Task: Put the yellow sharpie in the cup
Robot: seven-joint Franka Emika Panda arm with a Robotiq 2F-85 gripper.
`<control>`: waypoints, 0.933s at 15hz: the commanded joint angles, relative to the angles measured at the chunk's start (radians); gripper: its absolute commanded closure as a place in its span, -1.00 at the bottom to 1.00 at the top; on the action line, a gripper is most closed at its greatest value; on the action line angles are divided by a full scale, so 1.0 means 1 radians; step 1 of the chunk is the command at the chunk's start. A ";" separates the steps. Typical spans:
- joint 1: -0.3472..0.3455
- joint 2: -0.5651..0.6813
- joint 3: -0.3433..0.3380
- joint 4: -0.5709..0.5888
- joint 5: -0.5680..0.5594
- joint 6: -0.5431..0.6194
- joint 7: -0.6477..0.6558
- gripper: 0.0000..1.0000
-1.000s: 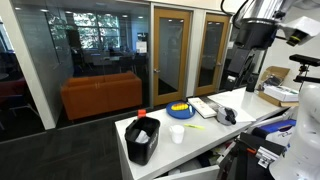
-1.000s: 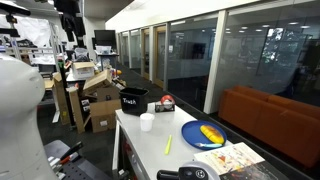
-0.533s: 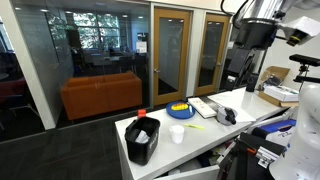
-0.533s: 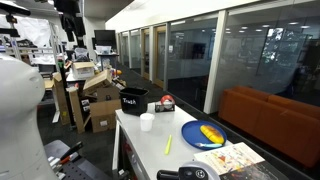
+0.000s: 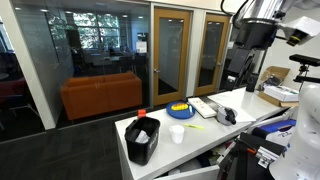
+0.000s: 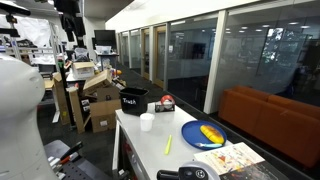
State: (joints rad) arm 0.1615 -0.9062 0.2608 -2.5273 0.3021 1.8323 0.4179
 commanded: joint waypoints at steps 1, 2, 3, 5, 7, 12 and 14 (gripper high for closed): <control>-0.017 -0.003 0.011 0.002 0.011 0.002 -0.006 -1.00; -0.022 -0.002 0.011 0.000 0.009 0.010 -0.005 -1.00; -0.028 0.004 0.007 -0.003 0.006 0.025 -0.010 -1.00; -0.048 0.024 -0.001 -0.010 0.001 0.052 -0.013 -1.00; -0.071 0.053 -0.011 -0.021 -0.008 0.082 -0.022 -1.00; -0.141 0.190 -0.037 -0.053 -0.068 0.213 -0.045 -1.00; -0.154 0.269 -0.058 -0.060 -0.101 0.267 -0.067 -1.00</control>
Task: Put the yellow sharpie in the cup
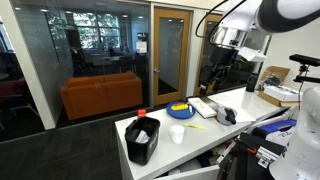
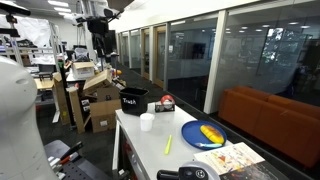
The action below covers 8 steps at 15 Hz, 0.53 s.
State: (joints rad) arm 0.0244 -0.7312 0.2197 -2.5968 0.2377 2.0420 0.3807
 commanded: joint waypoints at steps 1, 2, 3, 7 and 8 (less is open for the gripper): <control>-0.019 0.132 -0.029 0.011 -0.053 0.077 -0.048 -1.00; -0.020 0.171 -0.045 0.008 -0.071 0.109 -0.076 -1.00; -0.018 0.205 -0.062 0.013 -0.088 0.126 -0.103 -1.00; -0.026 0.312 -0.148 0.046 -0.138 0.180 -0.234 -1.00; -0.031 0.333 -0.172 0.062 -0.148 0.183 -0.265 -1.00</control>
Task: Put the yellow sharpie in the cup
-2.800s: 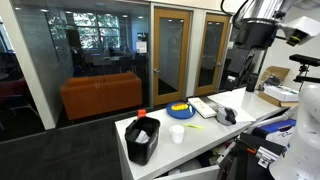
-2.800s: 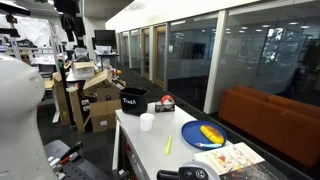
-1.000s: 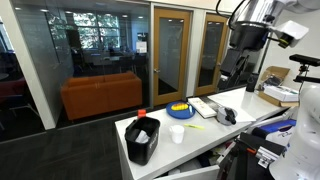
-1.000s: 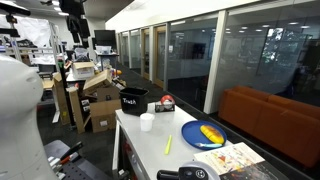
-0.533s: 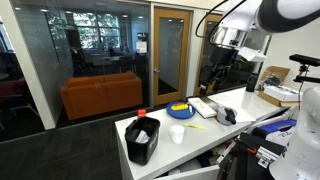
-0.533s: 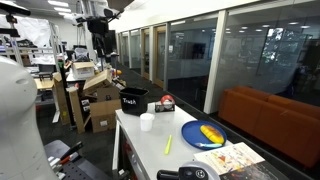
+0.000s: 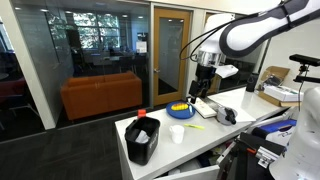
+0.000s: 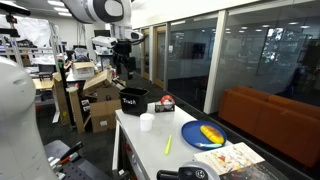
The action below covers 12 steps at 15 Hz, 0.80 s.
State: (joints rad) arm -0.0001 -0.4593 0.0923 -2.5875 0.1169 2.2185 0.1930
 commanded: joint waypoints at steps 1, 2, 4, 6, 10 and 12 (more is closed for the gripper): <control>-0.010 0.079 -0.066 0.067 -0.033 0.010 -0.106 -1.00; -0.017 0.101 -0.089 0.082 -0.037 0.015 -0.135 -1.00; -0.032 0.141 -0.130 0.112 -0.043 0.020 -0.182 -1.00; -0.047 0.183 -0.166 0.139 -0.044 0.023 -0.224 -1.00; -0.063 0.197 -0.191 0.142 -0.043 0.027 -0.234 -1.00; -0.067 0.214 -0.194 0.157 -0.047 0.027 -0.236 -1.00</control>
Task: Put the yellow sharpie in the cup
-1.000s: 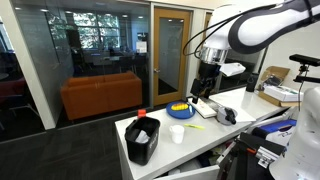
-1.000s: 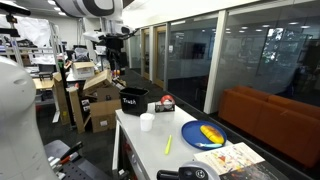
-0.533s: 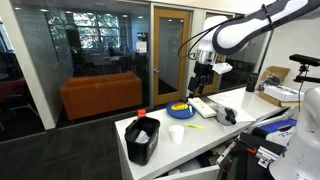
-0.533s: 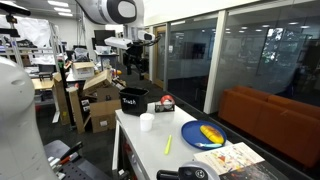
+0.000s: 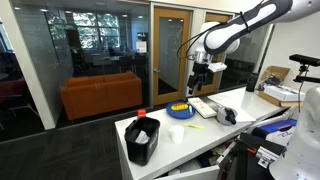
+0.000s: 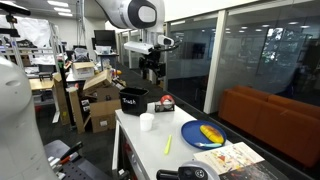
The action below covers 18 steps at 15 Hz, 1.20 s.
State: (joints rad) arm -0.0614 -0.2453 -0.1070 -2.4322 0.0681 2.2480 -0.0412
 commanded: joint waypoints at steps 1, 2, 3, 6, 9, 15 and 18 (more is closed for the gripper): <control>-0.005 0.001 0.005 0.003 0.001 -0.002 -0.001 -1.00; -0.005 0.001 0.006 0.003 0.001 -0.002 -0.001 -1.00; -0.004 0.001 0.006 0.003 0.001 -0.002 -0.001 -1.00; -0.004 0.001 0.006 0.003 0.001 -0.002 -0.001 -1.00; -0.004 0.011 0.006 0.001 0.000 0.019 -0.003 -1.00; -0.015 0.137 0.007 -0.006 -0.026 0.214 0.029 -1.00; -0.026 0.228 -0.003 0.003 -0.041 0.300 0.037 -1.00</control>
State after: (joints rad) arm -0.0674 -0.0793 -0.1100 -2.4442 0.0593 2.4832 -0.0252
